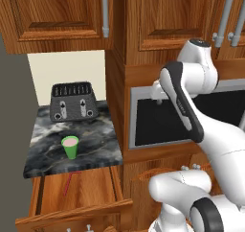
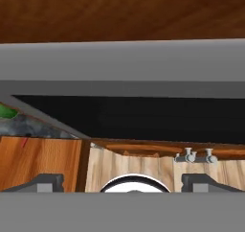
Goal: Pick up the straw from the left drawer and put it inside the smoothie cup.
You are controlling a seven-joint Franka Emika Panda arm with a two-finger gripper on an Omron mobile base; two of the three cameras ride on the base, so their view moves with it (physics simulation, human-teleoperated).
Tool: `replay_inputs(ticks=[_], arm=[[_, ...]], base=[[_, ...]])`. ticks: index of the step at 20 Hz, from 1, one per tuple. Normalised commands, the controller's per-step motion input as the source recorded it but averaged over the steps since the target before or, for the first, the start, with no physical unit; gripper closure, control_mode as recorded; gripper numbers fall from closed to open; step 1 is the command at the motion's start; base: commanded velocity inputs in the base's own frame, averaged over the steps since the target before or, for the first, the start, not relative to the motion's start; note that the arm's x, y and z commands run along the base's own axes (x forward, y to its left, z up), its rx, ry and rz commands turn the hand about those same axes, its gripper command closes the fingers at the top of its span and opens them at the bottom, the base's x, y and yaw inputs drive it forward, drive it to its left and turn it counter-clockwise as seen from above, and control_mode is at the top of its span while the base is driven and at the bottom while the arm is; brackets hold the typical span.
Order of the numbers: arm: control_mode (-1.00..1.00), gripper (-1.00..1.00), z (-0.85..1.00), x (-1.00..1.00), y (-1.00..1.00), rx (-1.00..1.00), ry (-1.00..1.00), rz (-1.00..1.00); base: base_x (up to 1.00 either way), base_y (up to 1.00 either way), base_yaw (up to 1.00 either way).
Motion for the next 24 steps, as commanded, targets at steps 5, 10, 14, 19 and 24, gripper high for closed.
replay_inputs(ticks=[5, 10, 14, 19, 24], arm=[[-1.0, -1.0, 0.0, -0.27, 0.2, -0.04, 0.0, 0.09], [-1.0, -1.0, 0.0, -0.34, 0.34, -0.08, 0.0, 0.14], [-1.0, -1.0, 0.0, -0.51, 0.39, -0.09, 0.0, 0.15], [-1.0, -1.0, 0.0, -0.65, 0.47, -0.09, 0.0, 0.16], [-1.0, -1.0, 0.0, -0.55, 0.54, -0.12, 0.0, 0.21]], base=[[0.0, 0.0, 0.0], [0.0, 0.0, 0.0], [0.0, 0.0, 0.0], [0.0, 0.0, 0.0], [0.0, 0.0, 0.0]])
